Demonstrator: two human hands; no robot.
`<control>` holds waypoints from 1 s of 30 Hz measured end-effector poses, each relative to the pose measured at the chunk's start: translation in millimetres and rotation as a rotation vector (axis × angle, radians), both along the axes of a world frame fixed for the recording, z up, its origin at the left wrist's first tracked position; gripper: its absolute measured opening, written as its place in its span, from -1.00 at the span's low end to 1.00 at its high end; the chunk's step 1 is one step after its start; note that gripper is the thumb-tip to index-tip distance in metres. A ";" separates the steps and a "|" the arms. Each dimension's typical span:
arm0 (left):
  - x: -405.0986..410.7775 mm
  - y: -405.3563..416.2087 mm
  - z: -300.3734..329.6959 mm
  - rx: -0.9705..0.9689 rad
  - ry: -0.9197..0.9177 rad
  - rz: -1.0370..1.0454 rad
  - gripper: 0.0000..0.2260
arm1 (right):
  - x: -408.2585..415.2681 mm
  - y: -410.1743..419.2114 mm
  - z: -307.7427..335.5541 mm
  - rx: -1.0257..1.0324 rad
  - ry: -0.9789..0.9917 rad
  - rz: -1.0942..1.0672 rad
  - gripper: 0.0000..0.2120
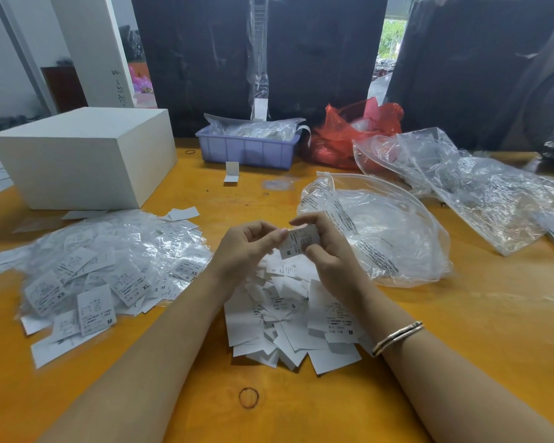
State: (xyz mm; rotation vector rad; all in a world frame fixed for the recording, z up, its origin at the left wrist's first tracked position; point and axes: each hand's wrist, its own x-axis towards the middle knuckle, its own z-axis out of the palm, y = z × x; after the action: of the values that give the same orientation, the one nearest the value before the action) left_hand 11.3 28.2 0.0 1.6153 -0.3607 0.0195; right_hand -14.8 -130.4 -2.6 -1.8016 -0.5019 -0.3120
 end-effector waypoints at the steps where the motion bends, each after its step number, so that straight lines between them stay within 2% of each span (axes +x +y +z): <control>1: 0.0 0.5 0.7 0.003 -0.005 -0.013 -0.89 | 0.3 0.1 0.0 -0.009 -0.011 -0.018 -0.66; 5: 0.7 3.2 1.3 -0.028 0.000 -0.020 -0.99 | 0.7 -1.8 -1.3 -0.027 -0.011 0.001 -0.63; 7: 1.0 3.1 0.5 -0.043 0.002 -0.010 -0.97 | 2.0 -1.0 -3.5 -0.053 -0.004 0.011 -0.64; 12: 1.6 1.7 -0.3 -0.064 -0.016 0.042 -0.94 | 10.0 1.8 -6.6 0.106 -0.047 -0.127 -0.86; 17: 1.1 -0.6 -2.4 -0.036 0.006 0.018 -0.96 | 9.8 5.3 -9.5 -0.048 -0.118 -0.158 -0.88; 22: 1.1 -0.1 -1.6 -0.056 -0.018 0.060 -0.97 | 9.1 5.4 -6.7 0.073 -0.075 -0.206 -0.82; 30: -1.8 -1.1 -1.0 -0.079 0.027 0.028 -0.90 | 8.3 6.7 -8.0 -0.066 -0.120 -0.174 -0.92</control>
State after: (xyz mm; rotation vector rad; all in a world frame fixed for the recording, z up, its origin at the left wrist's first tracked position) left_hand 9.4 27.1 -1.0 1.5413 -0.3131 0.0325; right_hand -6.5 -123.7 -10.6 -1.9032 -0.4442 -0.5316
